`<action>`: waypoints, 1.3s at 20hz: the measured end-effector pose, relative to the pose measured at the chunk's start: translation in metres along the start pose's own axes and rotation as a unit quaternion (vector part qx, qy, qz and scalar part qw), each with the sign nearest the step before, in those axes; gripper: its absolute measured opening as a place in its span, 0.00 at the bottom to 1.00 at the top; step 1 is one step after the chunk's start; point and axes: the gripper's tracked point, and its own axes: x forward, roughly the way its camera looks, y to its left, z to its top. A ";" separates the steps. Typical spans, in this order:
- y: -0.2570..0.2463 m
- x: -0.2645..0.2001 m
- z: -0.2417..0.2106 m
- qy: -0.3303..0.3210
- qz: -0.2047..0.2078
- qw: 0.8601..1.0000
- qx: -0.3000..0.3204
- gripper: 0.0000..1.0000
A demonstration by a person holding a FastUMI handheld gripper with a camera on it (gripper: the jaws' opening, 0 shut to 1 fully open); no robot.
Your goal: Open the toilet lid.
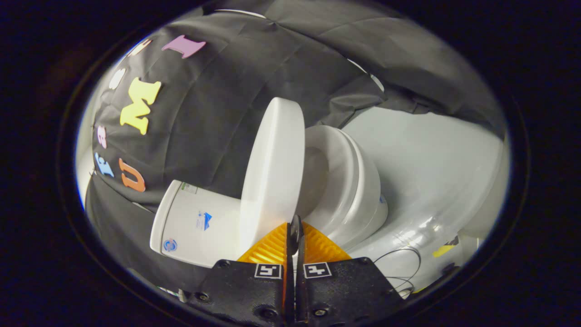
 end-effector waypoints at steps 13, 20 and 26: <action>0.059 -0.026 0.007 -0.045 -0.011 0.993 -0.107 0.06; 0.069 -0.030 0.010 -0.050 -0.015 0.991 -0.119 0.06; 0.094 -0.029 0.010 -0.062 -0.027 0.987 -0.143 0.05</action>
